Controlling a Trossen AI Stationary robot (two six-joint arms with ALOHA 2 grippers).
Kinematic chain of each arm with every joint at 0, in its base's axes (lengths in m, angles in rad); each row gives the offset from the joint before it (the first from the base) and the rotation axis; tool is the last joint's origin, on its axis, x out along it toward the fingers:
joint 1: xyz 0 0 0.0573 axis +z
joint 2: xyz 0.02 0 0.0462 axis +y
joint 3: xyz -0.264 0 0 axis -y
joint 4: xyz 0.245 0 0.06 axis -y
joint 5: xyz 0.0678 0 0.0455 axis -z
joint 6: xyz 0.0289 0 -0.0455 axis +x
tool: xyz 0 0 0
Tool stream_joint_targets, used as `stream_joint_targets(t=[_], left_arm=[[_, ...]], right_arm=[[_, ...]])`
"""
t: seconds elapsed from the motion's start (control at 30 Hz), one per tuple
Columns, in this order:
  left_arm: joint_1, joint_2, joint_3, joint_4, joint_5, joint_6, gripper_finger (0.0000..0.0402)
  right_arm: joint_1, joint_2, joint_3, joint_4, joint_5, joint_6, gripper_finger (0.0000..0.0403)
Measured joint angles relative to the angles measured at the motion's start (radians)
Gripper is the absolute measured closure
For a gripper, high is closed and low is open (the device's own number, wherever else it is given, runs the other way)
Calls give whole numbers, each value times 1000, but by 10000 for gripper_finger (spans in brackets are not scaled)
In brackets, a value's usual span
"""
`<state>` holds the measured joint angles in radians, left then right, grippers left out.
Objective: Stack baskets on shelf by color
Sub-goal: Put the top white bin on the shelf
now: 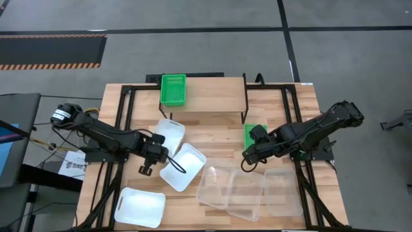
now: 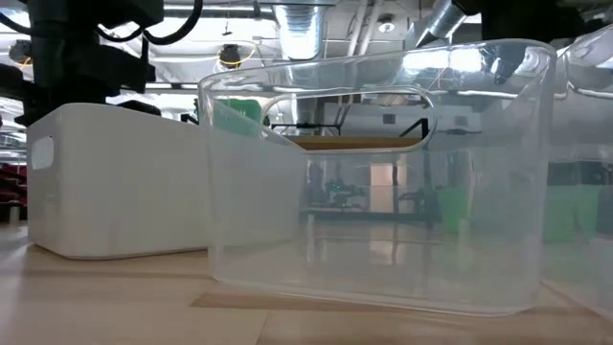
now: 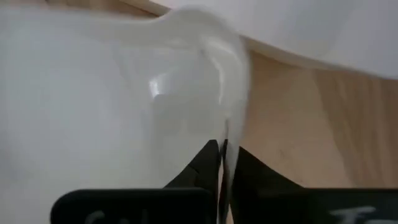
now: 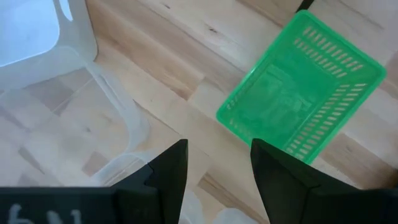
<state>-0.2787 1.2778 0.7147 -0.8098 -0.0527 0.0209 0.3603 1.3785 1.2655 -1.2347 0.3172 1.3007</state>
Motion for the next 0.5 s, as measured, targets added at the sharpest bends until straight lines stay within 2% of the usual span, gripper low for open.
stream_joint_targets(t=[0.23,0.37,0.5], left_arm=[[-3,0,38,-54,54,-134,401],[-16,0,112,-132,81,-229,401],[-23,0,219,-222,158,-337,401]], right_arm=[[0,0,0,16,0,0,202],[0,0,0,22,0,0,202],[0,0,0,31,0,0,202]])
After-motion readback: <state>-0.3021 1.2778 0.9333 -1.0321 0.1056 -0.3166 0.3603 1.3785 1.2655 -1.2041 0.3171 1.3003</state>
